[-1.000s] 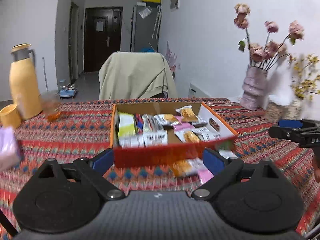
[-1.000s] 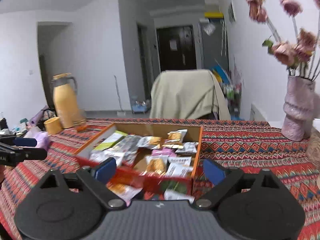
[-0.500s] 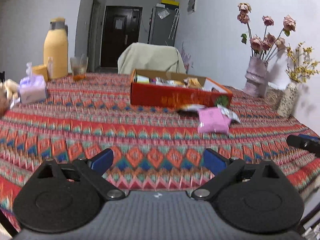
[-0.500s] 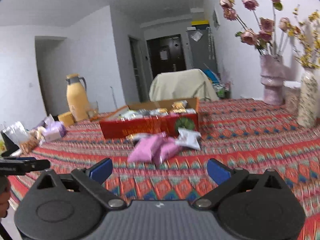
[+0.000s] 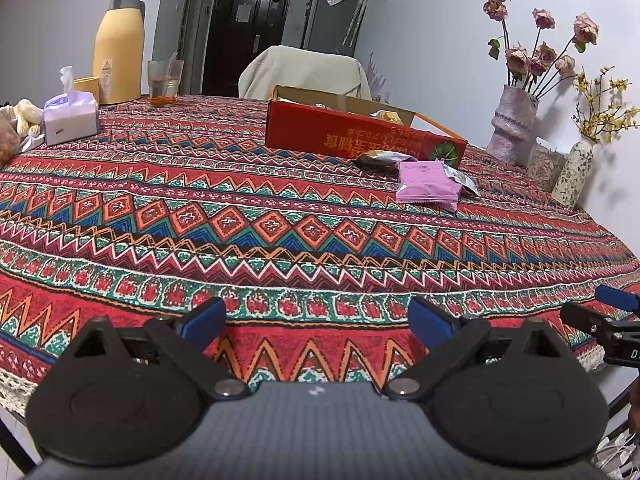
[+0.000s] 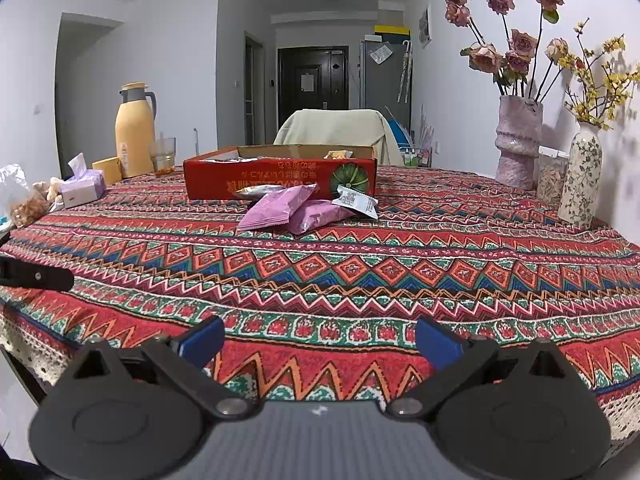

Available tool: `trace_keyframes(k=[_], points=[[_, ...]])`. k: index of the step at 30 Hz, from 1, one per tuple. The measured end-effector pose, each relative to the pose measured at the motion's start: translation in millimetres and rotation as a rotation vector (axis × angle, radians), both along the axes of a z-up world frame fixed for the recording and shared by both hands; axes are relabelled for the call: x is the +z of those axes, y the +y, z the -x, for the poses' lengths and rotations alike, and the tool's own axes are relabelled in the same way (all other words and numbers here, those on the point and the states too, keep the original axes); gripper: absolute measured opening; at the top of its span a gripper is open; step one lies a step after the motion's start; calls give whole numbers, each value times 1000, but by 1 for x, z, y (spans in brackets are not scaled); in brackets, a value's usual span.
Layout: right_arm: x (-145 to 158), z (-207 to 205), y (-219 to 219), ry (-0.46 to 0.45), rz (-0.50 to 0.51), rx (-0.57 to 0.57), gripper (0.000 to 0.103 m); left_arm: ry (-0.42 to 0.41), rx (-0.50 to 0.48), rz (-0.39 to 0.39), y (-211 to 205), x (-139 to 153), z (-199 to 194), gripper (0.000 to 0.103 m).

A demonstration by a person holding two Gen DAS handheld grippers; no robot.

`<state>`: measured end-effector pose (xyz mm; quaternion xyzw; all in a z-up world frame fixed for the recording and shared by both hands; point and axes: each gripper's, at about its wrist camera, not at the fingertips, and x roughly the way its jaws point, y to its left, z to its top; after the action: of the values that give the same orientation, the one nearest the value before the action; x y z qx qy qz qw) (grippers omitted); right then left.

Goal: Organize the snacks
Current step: 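Move both tools back over the snack pile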

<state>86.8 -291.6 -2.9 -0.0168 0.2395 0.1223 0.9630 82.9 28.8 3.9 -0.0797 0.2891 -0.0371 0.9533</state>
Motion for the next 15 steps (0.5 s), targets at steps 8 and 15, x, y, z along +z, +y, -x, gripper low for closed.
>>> trace_keyframes(k=[8,15], points=[[2,-1,-2,2,-14,-7,102,2,-10,1,-3,2,-3,99],[1,-8,-3,4,-33,-13,102,5,-24,-8,-5,5,-13,99]])
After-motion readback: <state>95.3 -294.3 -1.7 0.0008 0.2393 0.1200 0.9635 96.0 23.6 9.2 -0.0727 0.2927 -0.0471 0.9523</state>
